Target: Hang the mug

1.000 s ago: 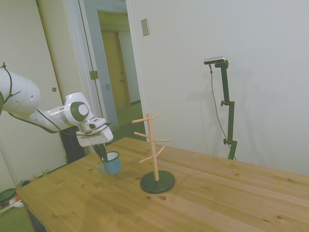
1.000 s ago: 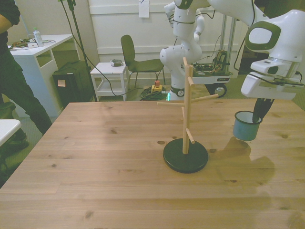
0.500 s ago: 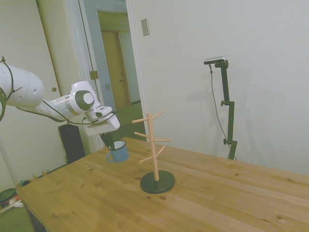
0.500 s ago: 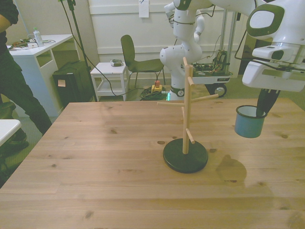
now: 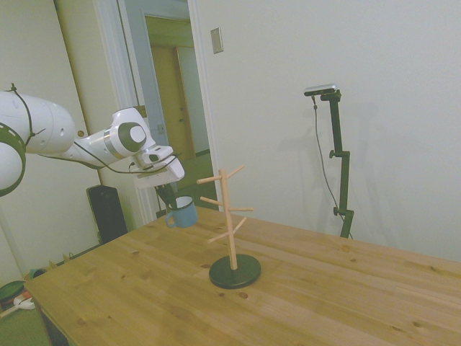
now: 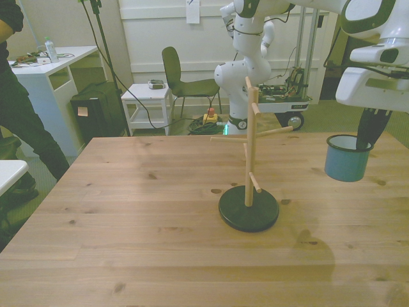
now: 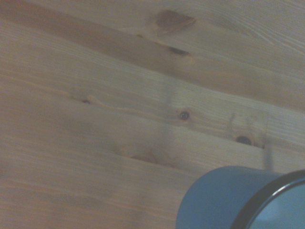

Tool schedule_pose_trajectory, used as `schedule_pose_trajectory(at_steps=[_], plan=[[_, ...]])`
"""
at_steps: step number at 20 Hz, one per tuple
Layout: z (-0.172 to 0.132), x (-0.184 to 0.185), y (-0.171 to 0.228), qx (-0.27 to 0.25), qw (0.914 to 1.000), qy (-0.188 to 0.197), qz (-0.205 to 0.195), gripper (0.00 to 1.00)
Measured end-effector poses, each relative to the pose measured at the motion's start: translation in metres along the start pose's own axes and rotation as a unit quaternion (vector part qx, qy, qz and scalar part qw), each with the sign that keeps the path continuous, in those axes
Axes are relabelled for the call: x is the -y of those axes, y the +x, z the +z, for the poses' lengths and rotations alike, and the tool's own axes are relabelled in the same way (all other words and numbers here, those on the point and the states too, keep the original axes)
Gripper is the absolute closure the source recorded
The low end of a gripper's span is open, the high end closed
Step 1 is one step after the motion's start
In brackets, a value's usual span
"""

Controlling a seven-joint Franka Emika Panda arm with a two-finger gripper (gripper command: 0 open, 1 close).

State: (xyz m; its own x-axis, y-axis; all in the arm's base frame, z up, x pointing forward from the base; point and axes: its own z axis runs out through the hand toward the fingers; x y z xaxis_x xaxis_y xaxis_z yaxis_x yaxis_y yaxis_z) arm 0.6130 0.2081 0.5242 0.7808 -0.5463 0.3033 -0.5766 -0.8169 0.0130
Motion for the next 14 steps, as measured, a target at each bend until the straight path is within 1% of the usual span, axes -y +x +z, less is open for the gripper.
schedule_pose_trajectory(at_steps=[5, 14], plan=[[-0.022, 0.003, 0.015, -0.007, 1.0, 0.007, 0.001, 1.0], [-0.03, -0.004, 0.051, -0.01, 0.9998, 0.009, 0.013, 1.0]])
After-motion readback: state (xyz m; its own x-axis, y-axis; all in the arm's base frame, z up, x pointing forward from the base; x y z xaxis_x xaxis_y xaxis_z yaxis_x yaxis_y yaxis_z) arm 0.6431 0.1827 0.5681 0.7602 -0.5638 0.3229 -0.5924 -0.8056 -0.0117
